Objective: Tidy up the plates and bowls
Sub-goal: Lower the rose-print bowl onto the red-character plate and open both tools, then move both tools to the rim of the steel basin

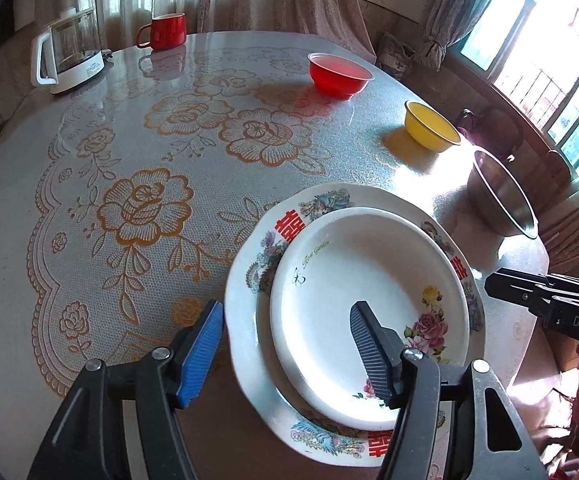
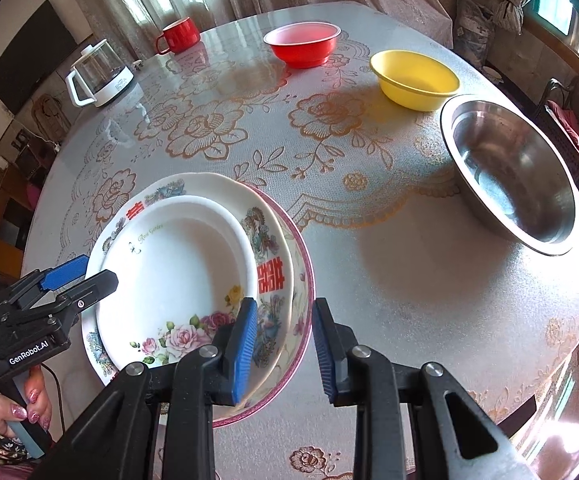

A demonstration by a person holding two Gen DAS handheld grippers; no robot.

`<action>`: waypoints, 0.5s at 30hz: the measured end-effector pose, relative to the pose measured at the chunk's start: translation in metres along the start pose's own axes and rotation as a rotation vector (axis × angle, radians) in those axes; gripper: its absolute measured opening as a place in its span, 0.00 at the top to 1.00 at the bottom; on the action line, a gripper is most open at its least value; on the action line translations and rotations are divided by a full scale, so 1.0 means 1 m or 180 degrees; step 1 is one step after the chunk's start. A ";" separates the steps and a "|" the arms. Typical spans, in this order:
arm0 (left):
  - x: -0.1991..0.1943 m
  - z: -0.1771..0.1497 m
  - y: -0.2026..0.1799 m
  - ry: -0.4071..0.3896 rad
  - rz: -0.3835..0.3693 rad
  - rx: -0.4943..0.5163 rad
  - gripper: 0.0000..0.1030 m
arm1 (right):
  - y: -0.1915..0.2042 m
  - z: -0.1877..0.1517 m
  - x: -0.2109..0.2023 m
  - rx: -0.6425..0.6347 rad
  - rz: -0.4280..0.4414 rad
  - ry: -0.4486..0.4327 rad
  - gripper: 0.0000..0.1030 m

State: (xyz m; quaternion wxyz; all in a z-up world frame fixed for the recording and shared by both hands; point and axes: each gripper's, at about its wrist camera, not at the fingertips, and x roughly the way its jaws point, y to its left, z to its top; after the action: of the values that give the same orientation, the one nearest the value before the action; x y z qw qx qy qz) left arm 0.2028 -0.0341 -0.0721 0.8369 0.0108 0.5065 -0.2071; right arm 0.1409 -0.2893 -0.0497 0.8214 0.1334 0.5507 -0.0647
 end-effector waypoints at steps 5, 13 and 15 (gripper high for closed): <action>0.004 0.001 -0.009 -0.0006 0.0207 -0.0072 0.33 | -0.012 0.010 -0.002 -0.0079 0.0110 0.0013 0.73; -0.017 0.011 -0.008 -0.0223 0.0588 -0.0230 0.33 | -0.022 0.032 0.002 -0.0302 0.0352 0.0041 0.73; -0.027 0.021 -0.011 -0.0350 0.0631 -0.0273 0.31 | -0.026 0.038 -0.003 -0.0360 0.0373 -0.0005 0.73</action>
State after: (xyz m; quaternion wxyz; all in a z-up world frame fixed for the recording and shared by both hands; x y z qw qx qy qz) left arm 0.2057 -0.0402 -0.0364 0.8795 0.0136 0.4646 -0.1018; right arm 0.1669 -0.3252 -0.0375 0.8304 0.1187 0.5441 0.0146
